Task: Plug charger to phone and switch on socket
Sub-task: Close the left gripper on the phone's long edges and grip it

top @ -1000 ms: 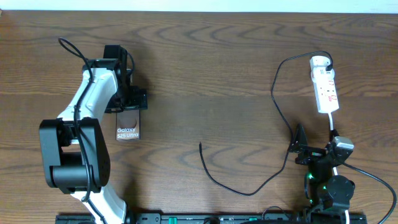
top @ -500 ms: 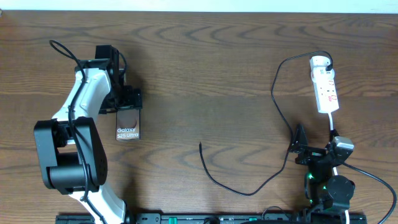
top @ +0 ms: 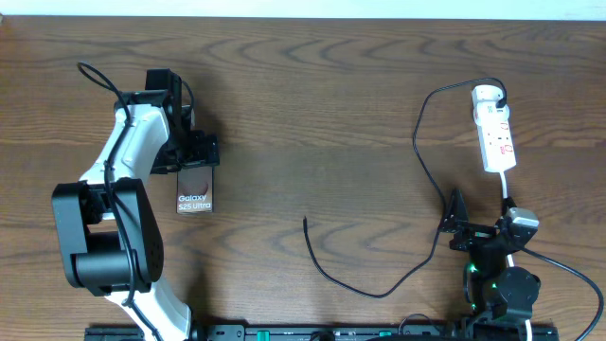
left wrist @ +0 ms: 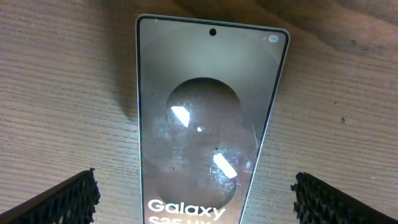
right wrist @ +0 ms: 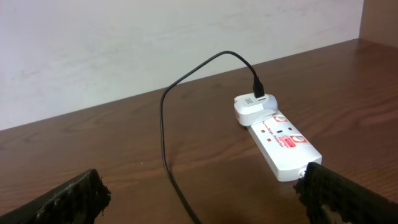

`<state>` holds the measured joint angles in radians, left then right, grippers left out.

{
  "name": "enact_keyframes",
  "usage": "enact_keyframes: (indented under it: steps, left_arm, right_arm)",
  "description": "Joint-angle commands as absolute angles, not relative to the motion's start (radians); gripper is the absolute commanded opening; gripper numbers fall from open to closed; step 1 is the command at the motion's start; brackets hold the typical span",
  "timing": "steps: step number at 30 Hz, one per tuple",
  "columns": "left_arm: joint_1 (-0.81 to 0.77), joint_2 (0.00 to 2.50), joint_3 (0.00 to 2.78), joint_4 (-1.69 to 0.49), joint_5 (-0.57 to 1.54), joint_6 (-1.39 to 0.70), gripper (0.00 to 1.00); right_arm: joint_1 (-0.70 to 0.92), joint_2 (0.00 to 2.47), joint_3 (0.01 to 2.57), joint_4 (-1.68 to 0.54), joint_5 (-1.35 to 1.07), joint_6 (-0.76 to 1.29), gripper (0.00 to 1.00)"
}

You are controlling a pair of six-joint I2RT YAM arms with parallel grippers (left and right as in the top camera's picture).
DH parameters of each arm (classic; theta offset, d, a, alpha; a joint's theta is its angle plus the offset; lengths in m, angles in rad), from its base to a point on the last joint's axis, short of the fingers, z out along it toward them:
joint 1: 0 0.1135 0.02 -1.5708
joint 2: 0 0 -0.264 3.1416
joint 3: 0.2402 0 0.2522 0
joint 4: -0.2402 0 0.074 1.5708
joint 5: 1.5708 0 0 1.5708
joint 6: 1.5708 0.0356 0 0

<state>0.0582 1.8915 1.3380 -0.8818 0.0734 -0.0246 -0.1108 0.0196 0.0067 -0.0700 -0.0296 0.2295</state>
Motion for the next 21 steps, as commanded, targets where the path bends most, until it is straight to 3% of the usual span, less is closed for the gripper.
enact_keyframes:
  steps: [1,21]
  left_arm:
    - [0.06,1.903,1.316,-0.871,0.078,-0.011,0.98]
    - [0.06,1.904,1.23,-0.786,0.056,0.012,0.98]
  right_arm:
    - [-0.101,0.019,0.006,-0.074,-0.028,0.22,0.99]
    - [-0.101,0.019,0.006,-0.074,-0.028,0.22,0.99]
